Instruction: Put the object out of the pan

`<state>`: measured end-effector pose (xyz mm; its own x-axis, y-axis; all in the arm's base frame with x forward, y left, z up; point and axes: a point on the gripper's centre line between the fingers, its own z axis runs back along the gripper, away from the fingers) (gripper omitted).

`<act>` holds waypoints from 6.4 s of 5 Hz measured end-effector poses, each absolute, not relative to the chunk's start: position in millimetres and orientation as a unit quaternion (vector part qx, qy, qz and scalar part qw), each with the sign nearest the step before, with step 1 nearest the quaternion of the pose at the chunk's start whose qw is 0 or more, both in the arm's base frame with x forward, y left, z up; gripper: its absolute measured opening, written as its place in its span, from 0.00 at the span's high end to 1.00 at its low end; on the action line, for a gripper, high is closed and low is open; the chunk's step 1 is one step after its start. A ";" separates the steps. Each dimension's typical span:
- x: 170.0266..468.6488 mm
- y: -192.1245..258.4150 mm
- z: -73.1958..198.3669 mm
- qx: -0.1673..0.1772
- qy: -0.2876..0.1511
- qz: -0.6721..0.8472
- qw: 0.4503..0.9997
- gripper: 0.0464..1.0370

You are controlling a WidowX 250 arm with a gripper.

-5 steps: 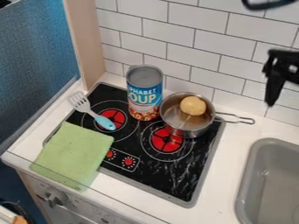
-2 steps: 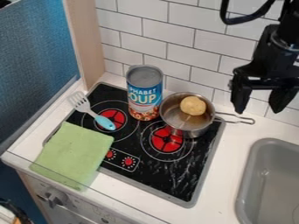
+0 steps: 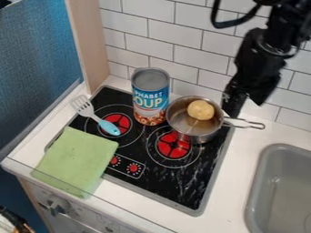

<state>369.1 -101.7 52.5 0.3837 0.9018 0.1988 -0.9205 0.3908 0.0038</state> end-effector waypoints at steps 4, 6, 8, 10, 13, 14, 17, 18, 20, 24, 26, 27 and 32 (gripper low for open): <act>374.9 -28.8 41.6 0.071 -0.103 0.756 0.642 0.04; 380.3 -22.8 12.2 0.066 -0.087 0.755 0.646 0.04; 384.5 -27.3 1.2 0.059 -0.080 0.752 0.652 0.04; 389.9 -27.4 -7.0 0.060 -0.100 0.754 0.646 0.04; 389.0 -33.5 -15.7 0.055 -0.089 0.748 0.655 0.04; 386.9 -35.2 -25.6 0.058 -0.079 0.747 0.658 0.04; 384.8 -35.3 -30.8 0.052 -0.077 0.750 0.655 0.36; 380.0 -33.8 -29.7 0.054 -0.076 0.753 0.651 0.39; 384.0 -26.9 -2.0 0.046 -0.107 0.753 0.647 0.39; 330.5 -31.9 59.3 0.065 -0.068 0.642 0.761 0.39; 279.1 -33.3 49.9 0.044 -0.058 0.602 0.795 0.39; 256.1 -24.7 38.7 0.021 -0.064 0.604 0.794 0.39; 266.8 -2.4 -27.4 0.019 -0.070 0.610 0.789 0.39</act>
<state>266.8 -2.4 -27.4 0.2449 0.9604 0.1332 -0.9657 0.2539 -0.0550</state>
